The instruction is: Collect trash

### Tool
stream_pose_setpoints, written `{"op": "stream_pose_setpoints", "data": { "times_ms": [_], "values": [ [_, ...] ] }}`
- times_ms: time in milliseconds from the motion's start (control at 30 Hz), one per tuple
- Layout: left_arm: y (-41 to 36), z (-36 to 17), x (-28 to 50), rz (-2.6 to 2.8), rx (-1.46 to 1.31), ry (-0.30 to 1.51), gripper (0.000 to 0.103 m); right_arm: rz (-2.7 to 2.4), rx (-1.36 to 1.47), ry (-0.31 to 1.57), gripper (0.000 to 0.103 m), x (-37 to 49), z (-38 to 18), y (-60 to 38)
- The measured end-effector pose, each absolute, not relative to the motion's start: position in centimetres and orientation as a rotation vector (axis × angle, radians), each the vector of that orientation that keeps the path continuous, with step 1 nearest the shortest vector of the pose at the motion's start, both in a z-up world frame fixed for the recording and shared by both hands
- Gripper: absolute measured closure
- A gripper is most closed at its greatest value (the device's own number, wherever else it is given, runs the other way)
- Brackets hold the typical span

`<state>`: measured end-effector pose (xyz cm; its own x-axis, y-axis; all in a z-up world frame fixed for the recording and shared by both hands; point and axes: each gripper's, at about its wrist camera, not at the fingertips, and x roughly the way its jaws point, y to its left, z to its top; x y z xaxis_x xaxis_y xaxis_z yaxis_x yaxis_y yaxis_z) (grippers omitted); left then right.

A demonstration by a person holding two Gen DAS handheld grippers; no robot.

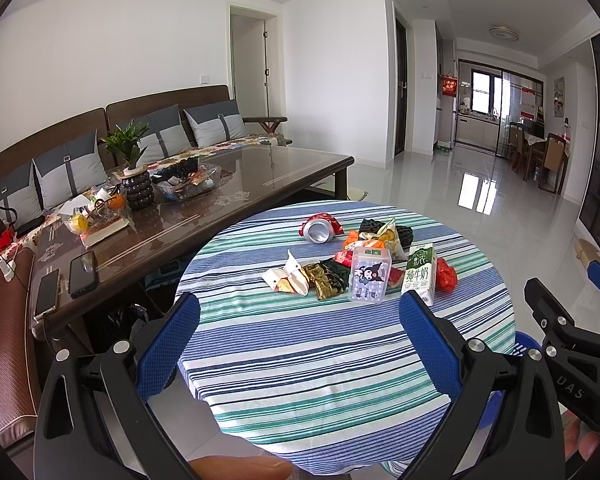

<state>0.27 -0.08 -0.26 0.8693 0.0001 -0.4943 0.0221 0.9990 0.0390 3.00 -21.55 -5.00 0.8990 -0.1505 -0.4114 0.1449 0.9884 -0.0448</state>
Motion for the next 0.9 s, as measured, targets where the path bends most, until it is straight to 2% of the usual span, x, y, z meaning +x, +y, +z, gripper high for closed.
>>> {"op": "stream_pose_setpoints", "data": {
  "times_ms": [900],
  "values": [
    [-0.70, -0.02, 0.18, -0.012, 0.044, 0.518, 0.004, -0.154, -0.015, 0.427, 0.005, 2.98, -5.05, -21.59]
  ]
}}
